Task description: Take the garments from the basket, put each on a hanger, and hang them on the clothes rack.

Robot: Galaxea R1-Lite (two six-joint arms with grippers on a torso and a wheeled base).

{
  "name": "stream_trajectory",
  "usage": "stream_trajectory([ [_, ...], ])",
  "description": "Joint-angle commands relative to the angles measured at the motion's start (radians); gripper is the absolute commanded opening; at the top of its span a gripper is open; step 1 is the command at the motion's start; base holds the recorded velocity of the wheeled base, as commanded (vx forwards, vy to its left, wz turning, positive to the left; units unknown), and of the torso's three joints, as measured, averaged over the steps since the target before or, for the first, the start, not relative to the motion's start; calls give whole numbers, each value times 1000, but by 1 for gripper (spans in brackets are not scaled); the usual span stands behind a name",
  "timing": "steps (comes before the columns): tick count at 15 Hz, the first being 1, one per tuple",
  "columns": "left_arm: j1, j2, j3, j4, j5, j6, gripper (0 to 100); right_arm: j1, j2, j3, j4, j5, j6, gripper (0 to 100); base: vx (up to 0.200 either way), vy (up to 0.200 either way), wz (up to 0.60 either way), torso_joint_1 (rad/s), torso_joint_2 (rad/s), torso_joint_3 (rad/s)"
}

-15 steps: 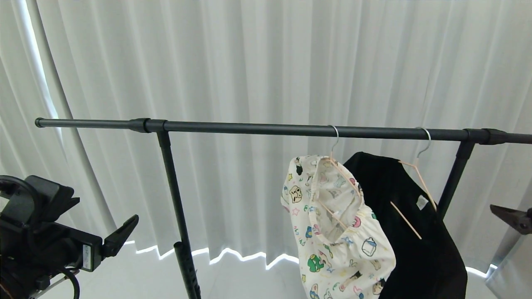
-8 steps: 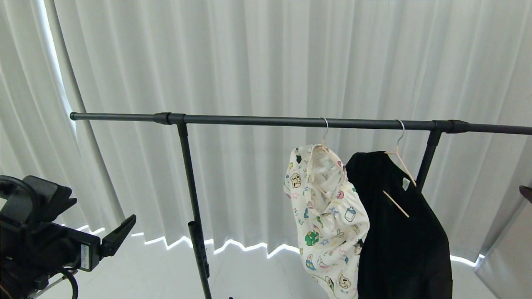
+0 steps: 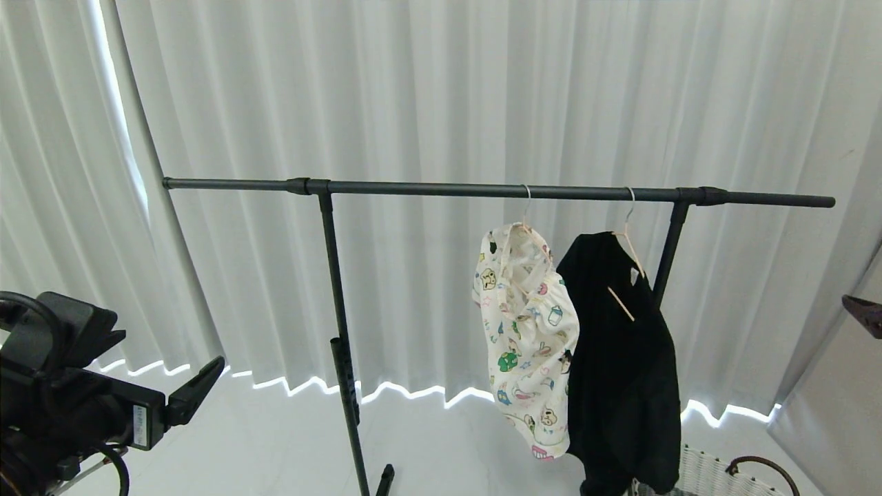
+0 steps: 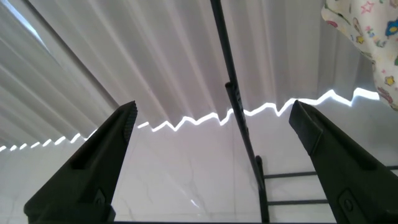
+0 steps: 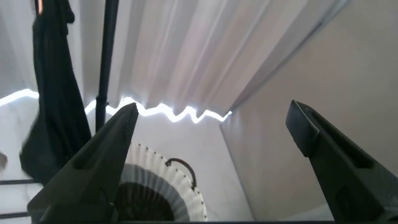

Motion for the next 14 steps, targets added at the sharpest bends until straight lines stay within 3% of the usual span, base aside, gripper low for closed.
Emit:
stream_trajectory([
  [1, 0, -2, 0, 0, 0, -1, 100, 0, 15, 8, -2, 0, -6, 100, 0, 0, 0, 0, 0, 0],
  [7, 0, -5, 7, 0, 0, -2, 100, -1, 9, 29, -4, -6, -53, 100, 0, 0, 0, 0, 0, 0],
  [14, 0, -13, 11, 0, 0, -2, 100, -12, 10, 38, -21, -6, -52, 100, 0, 0, 0, -195, 436, 237],
])
